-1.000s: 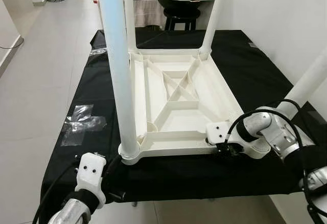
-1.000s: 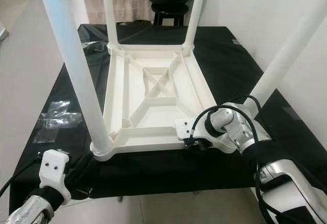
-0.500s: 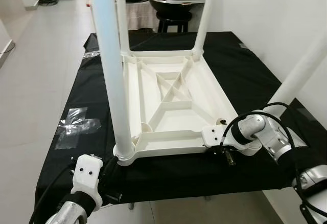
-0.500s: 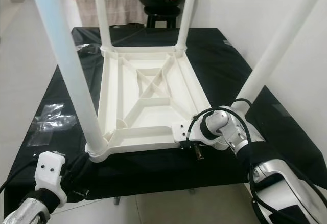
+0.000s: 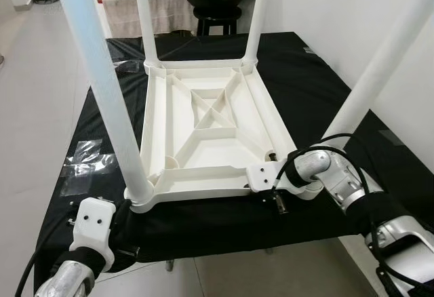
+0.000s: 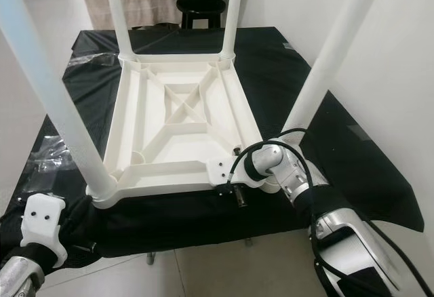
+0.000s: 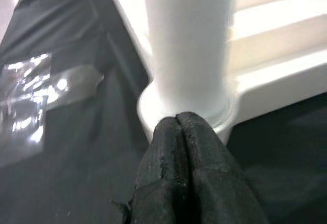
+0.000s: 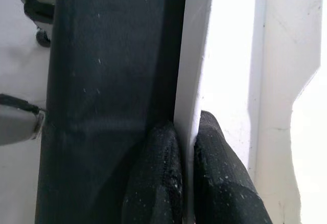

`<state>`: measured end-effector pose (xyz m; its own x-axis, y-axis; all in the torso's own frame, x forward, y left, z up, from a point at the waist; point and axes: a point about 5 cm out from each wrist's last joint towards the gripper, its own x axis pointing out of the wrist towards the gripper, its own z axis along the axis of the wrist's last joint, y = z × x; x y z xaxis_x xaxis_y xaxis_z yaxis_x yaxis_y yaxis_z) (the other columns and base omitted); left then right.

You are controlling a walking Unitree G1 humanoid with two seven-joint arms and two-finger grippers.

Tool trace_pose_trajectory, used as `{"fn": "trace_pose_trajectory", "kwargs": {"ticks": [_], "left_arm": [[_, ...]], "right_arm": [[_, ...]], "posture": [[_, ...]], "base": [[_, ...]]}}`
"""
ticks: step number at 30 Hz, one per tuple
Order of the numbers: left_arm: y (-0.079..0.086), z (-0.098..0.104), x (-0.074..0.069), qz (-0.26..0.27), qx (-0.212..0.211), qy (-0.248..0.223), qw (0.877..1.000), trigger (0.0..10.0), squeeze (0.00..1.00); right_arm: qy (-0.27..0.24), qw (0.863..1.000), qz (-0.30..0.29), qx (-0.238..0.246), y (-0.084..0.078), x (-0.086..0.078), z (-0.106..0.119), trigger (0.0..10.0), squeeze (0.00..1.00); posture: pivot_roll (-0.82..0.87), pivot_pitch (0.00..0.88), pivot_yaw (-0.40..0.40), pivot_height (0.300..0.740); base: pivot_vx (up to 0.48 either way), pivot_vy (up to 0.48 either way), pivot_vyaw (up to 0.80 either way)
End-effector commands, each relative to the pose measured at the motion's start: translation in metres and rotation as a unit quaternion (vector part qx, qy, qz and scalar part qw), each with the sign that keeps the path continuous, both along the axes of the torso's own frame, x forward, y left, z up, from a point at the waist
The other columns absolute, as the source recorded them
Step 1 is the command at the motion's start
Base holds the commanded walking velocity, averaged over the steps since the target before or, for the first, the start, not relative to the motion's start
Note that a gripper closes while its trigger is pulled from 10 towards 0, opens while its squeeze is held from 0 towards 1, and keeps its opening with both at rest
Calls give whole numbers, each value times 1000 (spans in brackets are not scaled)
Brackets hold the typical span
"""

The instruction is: Building children table

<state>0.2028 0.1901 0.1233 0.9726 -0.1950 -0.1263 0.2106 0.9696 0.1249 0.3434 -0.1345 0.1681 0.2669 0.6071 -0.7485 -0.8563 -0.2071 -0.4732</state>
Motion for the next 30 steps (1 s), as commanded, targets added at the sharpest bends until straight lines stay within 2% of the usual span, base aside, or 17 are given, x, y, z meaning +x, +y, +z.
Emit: {"fn": "trace_pose_trajectory", "kwargs": {"ticks": [1, 4, 9, 16, 17, 18, 19, 21, 23, 24, 30], "left_arm": [[-32, 2, 1, -86, -26, -4, 996, 10000, 0], [-32, 2, 0, -87, -24, -2, 996, 10000, 0], [-33, 1, 0, -88, -24, 0, 996, 10000, 0], [-33, 1, 1, -90, -24, 1, 996, 10000, 0], [-33, 1, 2, -90, -24, 2, 996, 10000, 0], [-33, 1, 2, -90, -24, 2, 996, 10000, 0], [-33, 1, 2, -90, -24, 2, 996, 10000, 0], [-33, 1, 2, -90, -24, 2, 996, 10000, 0], [-34, 1, 2, -91, -23, 2, 996, 10000, 0], [-35, 1, 2, -94, -23, 2, 995, 10000, 0], [-35, 0, 2, -94, -23, 2, 995, 10000, 0]], "right_arm": [[-118, 968, 183, 126, 79, -22, 45, 0, 0], [-112, 962, 206, 140, 87, -30, 47, 0, 0], [-108, 960, 214, 145, 88, -32, 47, 0, 0], [-116, 968, 190, 119, 78, -27, 40, 0, 0], [-136, 971, 170, 103, 71, -21, 38, 6039, 0], [-136, 971, 170, 103, 71, -21, 38, 6039, 0], [-139, 972, 163, 92, 69, -19, 37, 10000, 0], [-139, 972, 163, 92, 69, -19, 37, 10000, 0], [-142, 978, 126, 82, 66, -13, 35, 10000, 0], [-132, 983, 88, 88, 65, -9, 35, 10000, 1000], [-123, 984, 79, 99, 66, -10, 35, 10000, 1000]], "posture": [[60, 141, -42, 740], [57, 142, -40, 740], [57, 142, -40, 740], [51, 139, -36, 740], [51, 139, -36, 740], [51, 139, -36, 740], [51, 139, -36, 740], [51, 139, -36, 740], [47, 136, -36, 740], [46, 137, -36, 740], [46, 136, -41, 740]], "base": [[0, 0, 0], [0, 0, 0], [0, 0, 0], [0, 0, 0], [0, 0, 0], [0, 0, 0], [0, 0, 0], [0, 0, 0], [0, 0, 0], [0, 0, 0], [0, 0, 0]]}}
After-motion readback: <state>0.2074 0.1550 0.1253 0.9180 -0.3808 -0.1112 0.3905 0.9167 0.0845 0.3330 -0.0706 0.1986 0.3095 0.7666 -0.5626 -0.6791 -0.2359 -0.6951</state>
